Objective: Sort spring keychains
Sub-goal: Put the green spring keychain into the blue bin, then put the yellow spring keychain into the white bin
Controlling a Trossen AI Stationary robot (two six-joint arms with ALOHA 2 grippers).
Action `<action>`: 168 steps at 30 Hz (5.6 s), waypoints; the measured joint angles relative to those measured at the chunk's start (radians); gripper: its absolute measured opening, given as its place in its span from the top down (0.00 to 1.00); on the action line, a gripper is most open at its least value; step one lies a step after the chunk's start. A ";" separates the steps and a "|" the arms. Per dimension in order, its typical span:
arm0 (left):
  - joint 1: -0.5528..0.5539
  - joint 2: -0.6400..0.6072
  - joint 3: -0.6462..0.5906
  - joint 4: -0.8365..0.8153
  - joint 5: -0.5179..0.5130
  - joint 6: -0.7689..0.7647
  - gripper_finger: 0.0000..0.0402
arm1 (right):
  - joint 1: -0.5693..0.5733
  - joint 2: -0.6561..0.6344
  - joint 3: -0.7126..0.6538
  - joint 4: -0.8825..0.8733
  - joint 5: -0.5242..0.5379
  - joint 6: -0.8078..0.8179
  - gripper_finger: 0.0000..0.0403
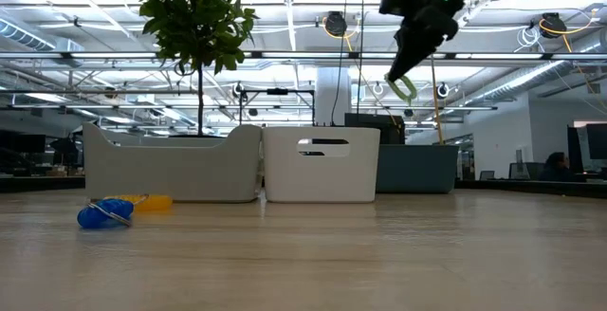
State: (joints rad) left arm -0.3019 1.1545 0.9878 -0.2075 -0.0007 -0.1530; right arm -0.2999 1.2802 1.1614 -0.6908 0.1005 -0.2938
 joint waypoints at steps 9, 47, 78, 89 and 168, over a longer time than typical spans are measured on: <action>0.000 0.000 0.000 -0.008 -0.001 -0.001 0.34 | -0.128 0.189 0.267 -0.230 -0.023 -0.133 1.00; 0.000 0.001 0.000 -0.034 -0.006 -0.037 0.34 | -0.308 0.630 0.315 -0.144 -0.130 -0.302 1.00; 0.000 0.001 0.000 -0.035 -0.001 -0.052 0.34 | -0.300 0.543 0.217 -0.041 -0.096 -0.328 0.40; 0.000 0.001 0.000 -0.036 0.000 -0.052 0.34 | -0.260 0.330 0.217 0.005 -0.136 -0.233 0.38; -0.127 0.455 0.227 -0.767 -0.205 0.040 0.34 | 0.466 0.002 -0.257 1.225 -0.258 0.298 0.38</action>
State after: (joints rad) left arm -0.4290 1.6092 1.2152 -0.9745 -0.2057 -0.1129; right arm 0.1658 1.2825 0.9042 0.5340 -0.1577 0.0045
